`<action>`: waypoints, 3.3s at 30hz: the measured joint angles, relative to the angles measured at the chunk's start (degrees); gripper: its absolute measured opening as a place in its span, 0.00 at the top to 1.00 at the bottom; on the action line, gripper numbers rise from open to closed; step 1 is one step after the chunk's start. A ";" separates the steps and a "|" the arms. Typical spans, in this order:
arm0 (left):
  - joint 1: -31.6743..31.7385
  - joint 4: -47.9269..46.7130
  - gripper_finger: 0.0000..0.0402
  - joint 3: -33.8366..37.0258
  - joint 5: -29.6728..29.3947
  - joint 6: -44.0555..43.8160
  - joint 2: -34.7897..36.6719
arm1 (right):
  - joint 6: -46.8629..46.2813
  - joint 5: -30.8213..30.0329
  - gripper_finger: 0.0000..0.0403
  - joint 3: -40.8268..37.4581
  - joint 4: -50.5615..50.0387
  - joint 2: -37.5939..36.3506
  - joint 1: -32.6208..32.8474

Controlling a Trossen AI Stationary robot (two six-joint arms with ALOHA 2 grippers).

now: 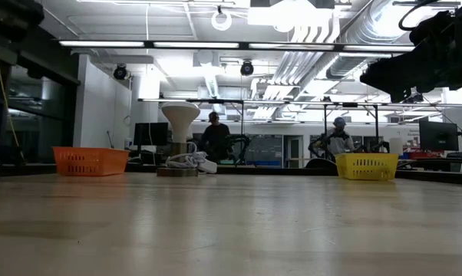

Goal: Pick & Place Office items
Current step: Put the black charger adapter into the orange basket

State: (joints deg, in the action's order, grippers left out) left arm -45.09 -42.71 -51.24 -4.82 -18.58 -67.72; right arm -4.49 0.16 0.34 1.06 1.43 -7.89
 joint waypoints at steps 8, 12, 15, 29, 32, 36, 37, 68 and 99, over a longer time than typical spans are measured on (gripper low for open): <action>-1.36 3.34 0.54 -0.02 0.11 8.28 0.00 | 0.00 0.00 0.52 0.00 0.00 0.00 -0.01; -1.90 3.29 0.54 -0.02 0.04 8.84 0.00 | 0.00 0.00 0.52 0.00 0.00 0.01 -0.01; -2.90 3.27 0.54 -0.02 0.04 10.56 0.00 | 0.00 0.00 0.52 -0.01 0.00 0.02 0.00; -7.73 -0.76 0.54 -4.04 1.24 9.01 -4.75 | 0.00 0.00 0.52 0.00 0.00 0.00 0.01; -7.76 -2.21 0.54 -4.90 0.89 11.69 -6.92 | 0.00 0.00 0.52 0.00 0.00 0.01 -0.01; -8.98 -2.25 0.54 -4.90 1.11 14.79 -10.04 | 0.00 0.00 0.52 0.00 0.00 0.00 -0.01; -9.31 -2.30 0.54 -4.90 1.09 15.65 -10.95 | 0.00 0.00 0.52 0.00 0.00 0.00 -0.01; -12.78 -3.60 0.54 -4.77 -0.04 16.30 -21.33 | 0.00 0.00 0.52 0.00 0.00 0.01 0.01; -12.95 -0.68 0.56 -1.01 0.02 14.27 -21.33 | 0.00 0.00 0.52 0.00 0.00 0.01 -0.01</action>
State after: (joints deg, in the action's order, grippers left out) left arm -58.04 -43.40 -52.25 -4.80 -4.32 -89.06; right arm -4.49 0.16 0.34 1.06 1.44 -7.90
